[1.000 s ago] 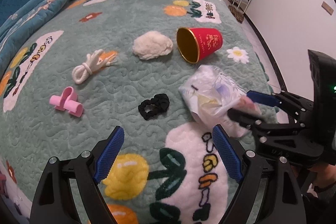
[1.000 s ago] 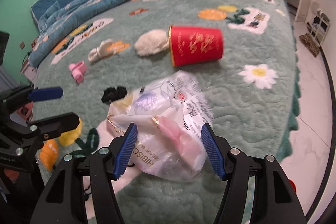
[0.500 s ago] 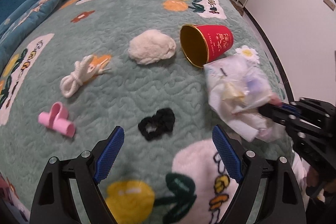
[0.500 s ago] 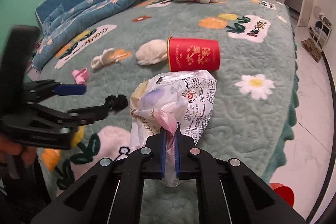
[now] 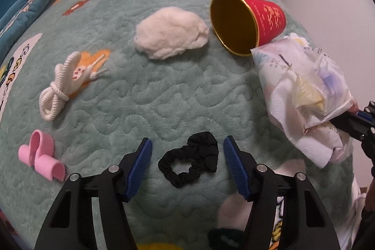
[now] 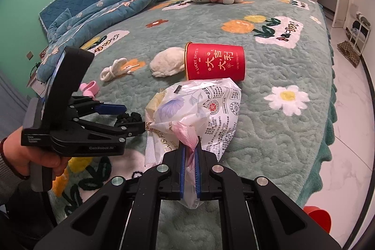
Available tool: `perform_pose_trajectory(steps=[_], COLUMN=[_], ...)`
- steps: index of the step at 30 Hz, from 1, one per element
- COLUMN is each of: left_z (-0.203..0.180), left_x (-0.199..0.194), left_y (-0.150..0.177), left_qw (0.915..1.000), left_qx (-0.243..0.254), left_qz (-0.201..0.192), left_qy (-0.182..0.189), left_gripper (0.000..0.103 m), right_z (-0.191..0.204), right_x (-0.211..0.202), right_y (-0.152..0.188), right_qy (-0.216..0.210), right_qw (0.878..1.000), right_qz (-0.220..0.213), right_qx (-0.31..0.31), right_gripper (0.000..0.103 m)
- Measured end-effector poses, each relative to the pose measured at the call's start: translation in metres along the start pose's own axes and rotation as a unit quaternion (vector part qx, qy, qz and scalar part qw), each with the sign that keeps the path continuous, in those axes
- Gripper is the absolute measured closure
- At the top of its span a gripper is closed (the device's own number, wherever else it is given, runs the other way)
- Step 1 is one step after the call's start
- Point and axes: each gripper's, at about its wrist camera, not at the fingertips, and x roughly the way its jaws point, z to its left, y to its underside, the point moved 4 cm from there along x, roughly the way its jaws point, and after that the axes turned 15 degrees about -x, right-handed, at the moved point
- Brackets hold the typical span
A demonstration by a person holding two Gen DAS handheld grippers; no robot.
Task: Collect trash
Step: 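Grasp the clear plastic bag with the right gripper while the left grasps the black hair tie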
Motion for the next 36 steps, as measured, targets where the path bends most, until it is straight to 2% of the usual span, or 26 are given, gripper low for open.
perform_pose_trajectory(steps=[2, 5, 7, 10, 21, 26, 36], left_z=[-0.001, 0.003, 0.006, 0.009, 0.011, 0.0, -0.028], left_x=[-0.001, -0.004, -0.006, -0.008, -0.036, -0.072, -0.139], left_y=[0.001, 0.0, 0.0, 0.004, 0.025, 0.032, 0.055], left_qw=[0.9999, 0.9998, 0.9998, 0.9998, 0.9997, 0.9994, 0.9961], left_qx=[0.005, 0.007, 0.001, 0.0, -0.021, -0.015, 0.02], left_qz=[-0.002, -0.007, -0.007, -0.005, -0.004, -0.029, -0.084], left_qy=[-0.009, -0.016, -0.019, -0.019, 0.007, 0.015, 0.019], left_gripper=[0.046, 0.064, 0.079, 0.084, 0.087, 0.087, 0.087], right_z=[0.0, 0.001, 0.0, 0.001, 0.013, 0.025, 0.056], right_x=[0.001, 0.002, 0.003, 0.004, -0.007, -0.027, -0.092], right_y=[0.0, 0.001, 0.001, 0.002, 0.004, 0.003, 0.011], right_qy=[0.0, 0.0, -0.001, -0.002, -0.004, -0.009, 0.003], right_qw=[1.0, 1.0, 1.0, 1.0, 1.0, 1.0, 0.998], right_qz=[0.001, 0.0, 0.001, 0.001, -0.009, -0.023, -0.061], right_qx=[0.0, 0.001, 0.001, 0.002, -0.003, -0.009, -0.026], right_gripper=[0.096, 0.096, 0.096, 0.096, 0.096, 0.096, 0.096])
